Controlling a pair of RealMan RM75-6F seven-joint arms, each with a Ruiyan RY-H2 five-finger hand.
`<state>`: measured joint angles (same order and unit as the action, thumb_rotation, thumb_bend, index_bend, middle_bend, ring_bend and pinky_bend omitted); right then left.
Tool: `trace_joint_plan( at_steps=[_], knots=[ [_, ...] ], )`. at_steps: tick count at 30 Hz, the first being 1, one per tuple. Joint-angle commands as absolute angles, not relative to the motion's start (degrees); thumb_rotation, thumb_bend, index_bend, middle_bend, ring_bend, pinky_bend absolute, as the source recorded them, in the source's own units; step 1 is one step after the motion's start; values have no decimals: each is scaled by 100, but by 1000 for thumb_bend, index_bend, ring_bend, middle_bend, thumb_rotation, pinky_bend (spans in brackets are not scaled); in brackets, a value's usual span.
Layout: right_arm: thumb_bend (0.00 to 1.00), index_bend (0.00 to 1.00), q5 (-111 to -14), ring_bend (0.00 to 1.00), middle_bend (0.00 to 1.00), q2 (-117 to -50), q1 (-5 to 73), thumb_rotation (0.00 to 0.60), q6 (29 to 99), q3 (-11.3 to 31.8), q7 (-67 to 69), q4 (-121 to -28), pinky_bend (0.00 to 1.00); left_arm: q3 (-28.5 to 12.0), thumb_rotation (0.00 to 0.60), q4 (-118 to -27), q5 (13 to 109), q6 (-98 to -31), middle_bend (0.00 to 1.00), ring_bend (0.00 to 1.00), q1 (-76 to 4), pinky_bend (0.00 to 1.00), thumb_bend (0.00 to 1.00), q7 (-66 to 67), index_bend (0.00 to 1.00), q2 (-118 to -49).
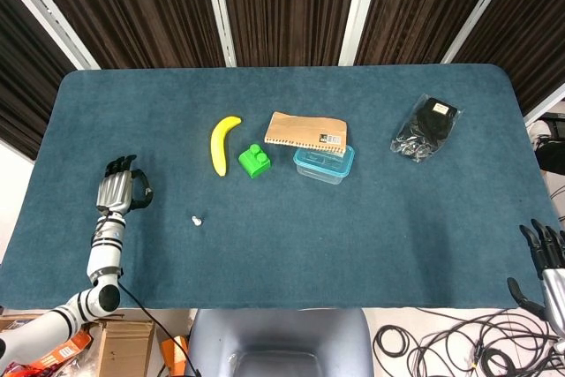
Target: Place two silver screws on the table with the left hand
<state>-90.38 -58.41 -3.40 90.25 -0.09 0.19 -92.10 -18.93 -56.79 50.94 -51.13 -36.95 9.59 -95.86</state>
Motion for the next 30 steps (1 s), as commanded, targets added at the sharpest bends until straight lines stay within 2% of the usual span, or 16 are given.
trace_joint_plan(
  at_steps=[1, 11, 16, 20, 24, 27, 30],
  knots=[
    [289, 0, -9042, 0, 0, -5843, -337, 600, 9019, -12, 9, -9213, 34, -1899, 600, -5621, 5072, -5107, 111, 21, -3688, 38, 342, 943, 577, -9592],
    [290, 0, -9035, 0, 0, -5849, -335, 600, 9013, -11, -24, -9218, 34, -1827, 600, -5612, 5168, -5051, 114, 21, -3671, 36, 341, 855, 483, -9559],
    [289, 0, -9029, 0, 0, -5848, -337, 600, 9021, -6, -11, -9224, 34, -1801, 600, -5689, 5330, -5141, 105, 18, -3650, 36, 325, 722, 320, -9530],
    [290, 0, -9022, 0, 0, -5854, -333, 600, 9015, -2, -27, -9221, 34, -1716, 600, -6037, 5606, -5348, 102, 16, -3562, 39, 315, 613, 272, -9383],
    [290, 0, -9009, 0, 0, -5856, -336, 600, 9004, -6, -39, -9220, 34, -1353, 600, -7055, 6340, -6046, 90, 11, -3186, 41, 316, 644, 183, -8790],
    [290, 0, -9029, 0, 0, -5846, -357, 600, 9055, -7, -13, -9231, 34, -906, 600, -8040, 7019, -6767, 56, 2, -2665, 22, 318, 697, 101, -8007],
    [290, 0, -9074, 0, 0, -5850, -389, 600, 9125, -21, -7, -9227, 34, -413, 600, -8605, 7822, -7484, 5, 0, -2116, 4, 317, 213, 40, -7415]
  ],
)
